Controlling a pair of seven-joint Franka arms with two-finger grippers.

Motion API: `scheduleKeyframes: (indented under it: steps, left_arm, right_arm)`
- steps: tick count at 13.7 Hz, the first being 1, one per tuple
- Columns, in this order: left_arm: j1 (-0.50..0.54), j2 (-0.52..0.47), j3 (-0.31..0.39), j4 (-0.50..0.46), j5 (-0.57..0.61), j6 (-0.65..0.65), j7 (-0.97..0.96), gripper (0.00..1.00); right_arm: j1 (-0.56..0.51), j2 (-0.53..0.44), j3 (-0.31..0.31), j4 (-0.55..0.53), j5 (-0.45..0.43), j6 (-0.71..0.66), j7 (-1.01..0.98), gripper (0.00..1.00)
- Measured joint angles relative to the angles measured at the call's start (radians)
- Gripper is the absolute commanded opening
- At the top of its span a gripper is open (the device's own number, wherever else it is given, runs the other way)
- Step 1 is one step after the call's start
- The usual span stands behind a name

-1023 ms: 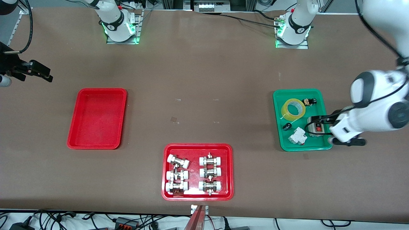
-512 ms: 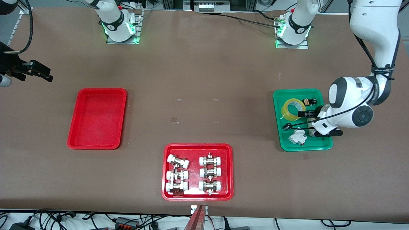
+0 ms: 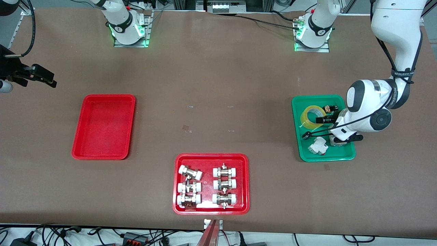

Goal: Left arm passes tape to right arm into tray
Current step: 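Reach the left gripper down to the yellow tape roll on the green tray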

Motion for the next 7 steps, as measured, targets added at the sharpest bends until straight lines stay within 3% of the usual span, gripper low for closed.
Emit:
scheduleKeyframes:
  steps: [7]
  left_arm:
    - [0.0,-0.004,0.0,-0.026,0.0,0.015,-0.032,0.76]
  right_arm:
    - [0.0,0.0,0.0,0.0,0.0,0.0,0.0,1.0]
